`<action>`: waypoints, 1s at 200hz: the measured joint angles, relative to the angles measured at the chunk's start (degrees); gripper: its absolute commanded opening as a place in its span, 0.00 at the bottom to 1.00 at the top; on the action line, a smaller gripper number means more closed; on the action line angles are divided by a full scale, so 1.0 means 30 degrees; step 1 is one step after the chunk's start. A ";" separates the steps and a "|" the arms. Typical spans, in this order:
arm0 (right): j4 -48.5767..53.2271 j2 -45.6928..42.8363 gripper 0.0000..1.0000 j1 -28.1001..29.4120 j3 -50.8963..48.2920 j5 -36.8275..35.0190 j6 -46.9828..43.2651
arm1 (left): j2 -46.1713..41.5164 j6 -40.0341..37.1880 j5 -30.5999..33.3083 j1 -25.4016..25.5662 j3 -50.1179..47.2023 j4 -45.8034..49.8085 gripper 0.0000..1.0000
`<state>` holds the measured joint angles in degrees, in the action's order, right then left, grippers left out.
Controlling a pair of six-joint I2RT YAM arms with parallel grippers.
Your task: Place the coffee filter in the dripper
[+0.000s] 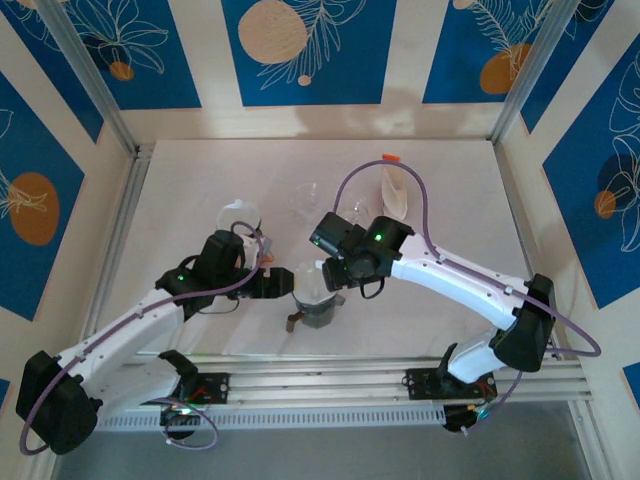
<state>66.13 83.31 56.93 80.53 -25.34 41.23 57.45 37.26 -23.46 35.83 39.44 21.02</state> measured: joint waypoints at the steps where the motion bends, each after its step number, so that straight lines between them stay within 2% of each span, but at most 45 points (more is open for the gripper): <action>1: -0.0007 -0.0022 0.62 0.0000 0.0000 0.0000 0.0007 | 0.0000 0.0015 0.0000 0.0000 0.0000 0.0000 0.85; 52: -0.0328 -0.1574 0.63 0.0000 0.0007 -0.0058 0.0000 | -0.0430 0.0117 0.0051 0.0015 0.0816 0.0401 0.93; 118: -0.0466 -0.2586 0.62 0.0073 -0.0117 -0.0153 0.0080 | -0.1778 0.0393 0.0073 0.0015 0.1523 0.1166 0.88; 155: -0.1530 -0.5326 0.61 0.0364 -0.2907 -0.0211 0.0517 | -0.3300 0.0058 0.0612 0.0029 0.1239 0.2295 0.86; 200: -0.2331 -0.6790 0.59 0.0379 -0.6747 -0.0189 0.1705 | -0.4007 -0.0036 0.0794 0.0029 -0.1450 0.2856 0.81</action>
<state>59.13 62.94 58.06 60.29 -25.91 46.35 45.43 37.15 -21.08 35.92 35.09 29.58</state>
